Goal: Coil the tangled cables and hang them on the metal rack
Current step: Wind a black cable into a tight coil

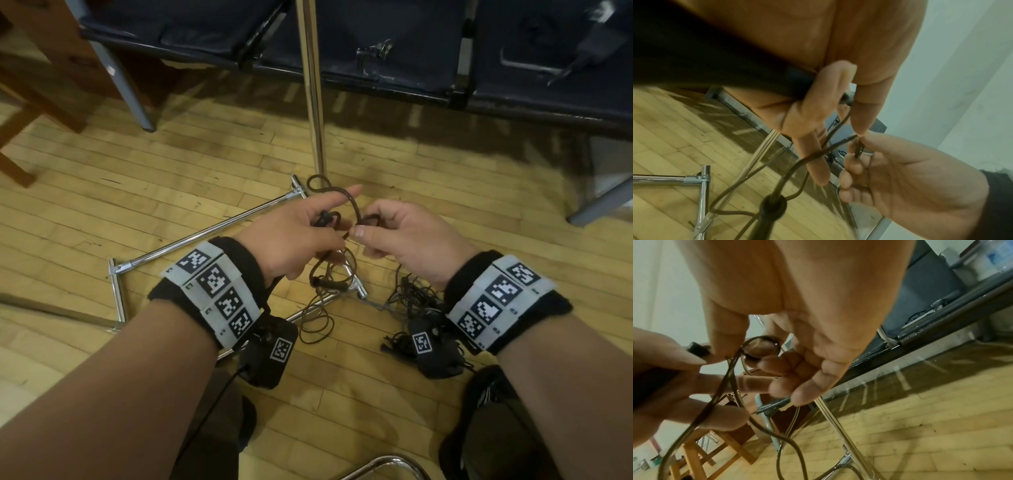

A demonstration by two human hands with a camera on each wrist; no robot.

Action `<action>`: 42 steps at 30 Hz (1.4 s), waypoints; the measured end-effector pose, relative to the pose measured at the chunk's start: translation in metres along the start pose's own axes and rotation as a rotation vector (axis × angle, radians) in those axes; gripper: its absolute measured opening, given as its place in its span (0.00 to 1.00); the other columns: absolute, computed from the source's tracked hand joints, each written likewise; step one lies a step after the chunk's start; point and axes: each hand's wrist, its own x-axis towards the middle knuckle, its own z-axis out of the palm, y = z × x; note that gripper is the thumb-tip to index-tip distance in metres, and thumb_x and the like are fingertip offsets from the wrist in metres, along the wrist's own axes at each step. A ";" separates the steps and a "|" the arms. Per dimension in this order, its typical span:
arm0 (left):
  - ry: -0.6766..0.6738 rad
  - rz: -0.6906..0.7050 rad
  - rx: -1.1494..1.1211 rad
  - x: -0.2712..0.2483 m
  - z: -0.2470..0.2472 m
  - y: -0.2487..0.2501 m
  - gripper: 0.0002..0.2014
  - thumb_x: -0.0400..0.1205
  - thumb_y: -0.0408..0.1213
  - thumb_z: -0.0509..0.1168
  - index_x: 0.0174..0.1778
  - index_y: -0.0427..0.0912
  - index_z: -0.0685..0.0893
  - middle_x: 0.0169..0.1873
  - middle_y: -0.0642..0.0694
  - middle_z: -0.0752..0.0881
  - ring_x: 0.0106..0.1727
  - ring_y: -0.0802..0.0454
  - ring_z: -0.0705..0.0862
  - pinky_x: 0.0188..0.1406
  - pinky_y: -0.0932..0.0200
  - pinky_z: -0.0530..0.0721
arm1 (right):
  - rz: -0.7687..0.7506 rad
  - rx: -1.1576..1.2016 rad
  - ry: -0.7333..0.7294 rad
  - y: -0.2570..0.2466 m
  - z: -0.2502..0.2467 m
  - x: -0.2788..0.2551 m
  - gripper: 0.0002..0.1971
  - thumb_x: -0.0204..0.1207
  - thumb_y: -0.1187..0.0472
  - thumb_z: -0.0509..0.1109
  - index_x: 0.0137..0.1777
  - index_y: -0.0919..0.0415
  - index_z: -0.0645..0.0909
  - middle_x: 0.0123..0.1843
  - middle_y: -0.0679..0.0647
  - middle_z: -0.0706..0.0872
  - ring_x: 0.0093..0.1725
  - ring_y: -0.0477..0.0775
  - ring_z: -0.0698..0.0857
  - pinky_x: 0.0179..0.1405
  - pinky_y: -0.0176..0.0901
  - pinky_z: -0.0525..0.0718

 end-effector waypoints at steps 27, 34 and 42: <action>0.635 0.218 -0.341 0.008 -0.007 0.016 0.10 0.90 0.47 0.68 0.44 0.50 0.83 0.26 0.54 0.78 0.24 0.55 0.73 0.15 0.63 0.70 | 0.185 -0.040 -0.280 0.009 0.020 -0.005 0.13 0.89 0.51 0.63 0.51 0.57 0.85 0.30 0.47 0.80 0.30 0.56 0.73 0.27 0.50 0.71; 0.569 -0.130 0.069 0.008 -0.035 -0.008 0.24 0.87 0.56 0.70 0.75 0.48 0.78 0.35 0.49 0.88 0.30 0.53 0.81 0.22 0.57 0.77 | 0.233 0.084 -0.194 0.005 0.011 -0.001 0.19 0.89 0.50 0.63 0.46 0.64 0.86 0.36 0.55 0.86 0.35 0.50 0.85 0.40 0.42 0.88; 0.375 -0.214 0.347 0.005 -0.033 -0.017 0.15 0.90 0.42 0.66 0.40 0.40 0.90 0.28 0.46 0.92 0.24 0.56 0.84 0.24 0.58 0.78 | 0.258 -0.117 0.073 0.000 0.012 0.009 0.21 0.87 0.42 0.58 0.46 0.51 0.90 0.41 0.42 0.82 0.38 0.47 0.79 0.41 0.45 0.77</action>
